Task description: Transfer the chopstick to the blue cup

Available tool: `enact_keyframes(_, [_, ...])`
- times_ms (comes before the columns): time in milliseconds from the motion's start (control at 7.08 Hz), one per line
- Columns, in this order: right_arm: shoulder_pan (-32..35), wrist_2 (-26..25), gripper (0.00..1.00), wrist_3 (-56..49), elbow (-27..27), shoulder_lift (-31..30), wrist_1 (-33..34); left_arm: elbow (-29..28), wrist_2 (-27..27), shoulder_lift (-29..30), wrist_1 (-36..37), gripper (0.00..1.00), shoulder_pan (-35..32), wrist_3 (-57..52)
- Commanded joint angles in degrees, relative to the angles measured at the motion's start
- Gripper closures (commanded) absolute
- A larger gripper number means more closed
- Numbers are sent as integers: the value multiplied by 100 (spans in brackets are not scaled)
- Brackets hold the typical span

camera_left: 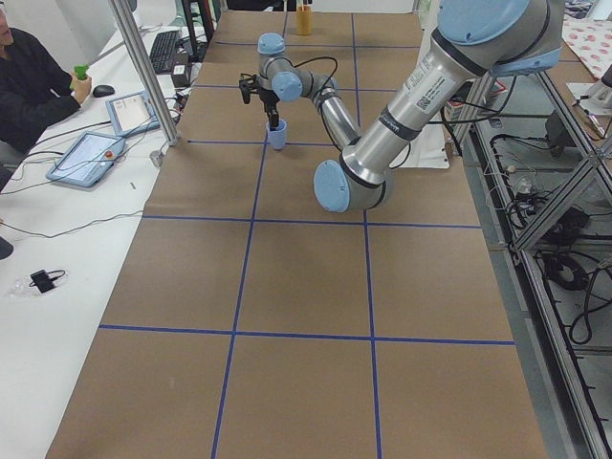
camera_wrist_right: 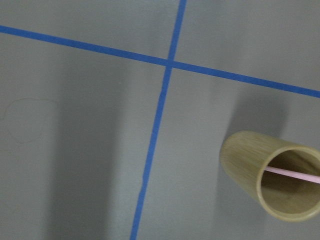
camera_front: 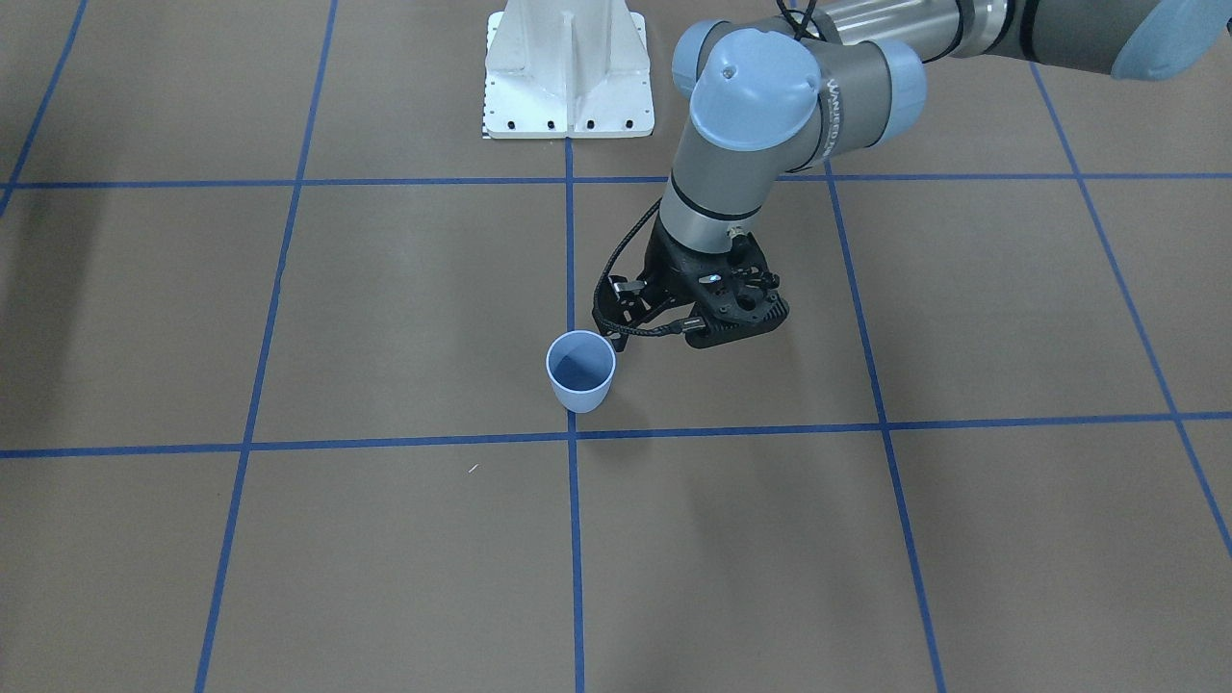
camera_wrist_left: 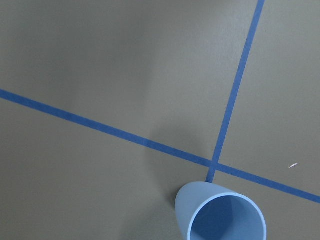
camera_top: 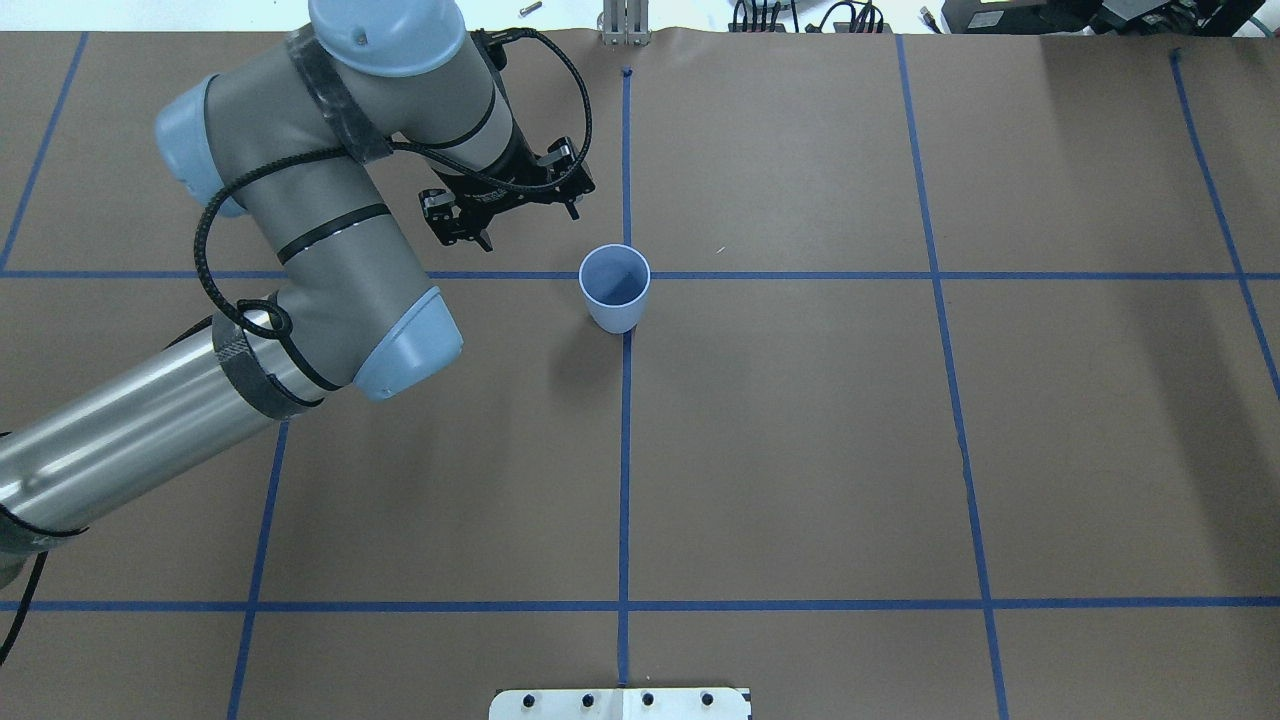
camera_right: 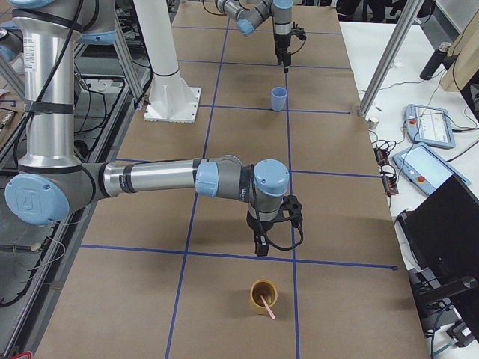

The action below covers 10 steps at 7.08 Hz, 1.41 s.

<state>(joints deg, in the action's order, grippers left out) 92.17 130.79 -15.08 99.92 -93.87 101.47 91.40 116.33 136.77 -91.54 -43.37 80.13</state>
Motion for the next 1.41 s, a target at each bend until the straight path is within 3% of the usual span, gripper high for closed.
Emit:
enact_keyframes(0, [493, 42, 0, 205, -742, 62, -21, 44, 4, -18, 13, 2, -83, -85])
enact_keyframes(424, [802, 140, 0, 1373, -1314, 315, -30, 53, -5, -10, 13, 2, -83, -86])
enact_keyframes(707, [969, 140, 0, 1446, -2296, 1034, -39, 53, -14, -10, 13, 2, -101, -94])
enact_keyframes(989, [978, 131, 0, 2178, -3072, 1240, -1061, 62, -14, -27, 48, 2, -284, -400])
enact_keyframes(1272, [978, 105, 0, 2562, -3233, 1214, -1375, 62, -14, -10, 110, 2, -286, -411])
